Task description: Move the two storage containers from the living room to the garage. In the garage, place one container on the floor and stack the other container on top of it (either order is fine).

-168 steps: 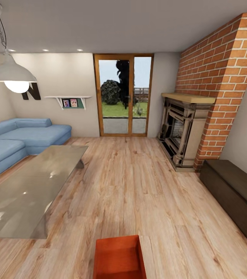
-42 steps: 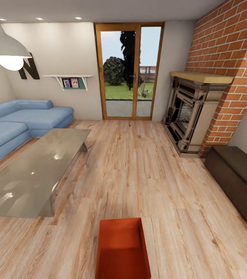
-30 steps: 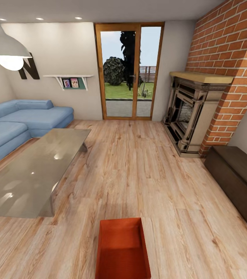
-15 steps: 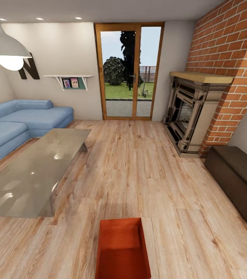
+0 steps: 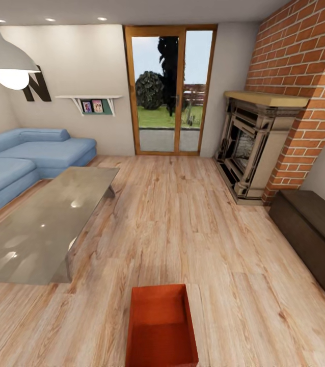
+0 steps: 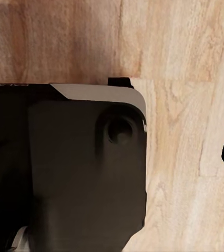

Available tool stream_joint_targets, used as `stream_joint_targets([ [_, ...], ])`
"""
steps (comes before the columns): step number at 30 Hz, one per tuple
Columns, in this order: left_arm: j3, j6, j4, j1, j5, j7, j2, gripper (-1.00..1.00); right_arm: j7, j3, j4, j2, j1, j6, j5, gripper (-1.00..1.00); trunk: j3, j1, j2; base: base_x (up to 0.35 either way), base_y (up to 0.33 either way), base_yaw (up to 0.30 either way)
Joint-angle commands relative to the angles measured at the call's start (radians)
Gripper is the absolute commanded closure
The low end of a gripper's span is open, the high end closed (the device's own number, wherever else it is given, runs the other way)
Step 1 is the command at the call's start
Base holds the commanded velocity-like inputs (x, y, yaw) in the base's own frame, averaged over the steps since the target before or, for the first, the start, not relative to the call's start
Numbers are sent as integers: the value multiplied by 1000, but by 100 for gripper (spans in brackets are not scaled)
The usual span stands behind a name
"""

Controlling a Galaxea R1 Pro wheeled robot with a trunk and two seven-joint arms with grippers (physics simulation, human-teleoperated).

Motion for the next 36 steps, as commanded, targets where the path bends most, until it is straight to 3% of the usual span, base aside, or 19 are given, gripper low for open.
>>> stream_joint_targets([
  [1,0,-2,1,-1,10,-5,0,-100,-4,8,0,0,0,-2,-8,-100,-3,0,-1,0,0,0],
  [36,0,-2,1,-1,10,-5,1,-100,-4,8,0,0,0,-2,-8,-100,-58,0,-1,0,0,0],
])
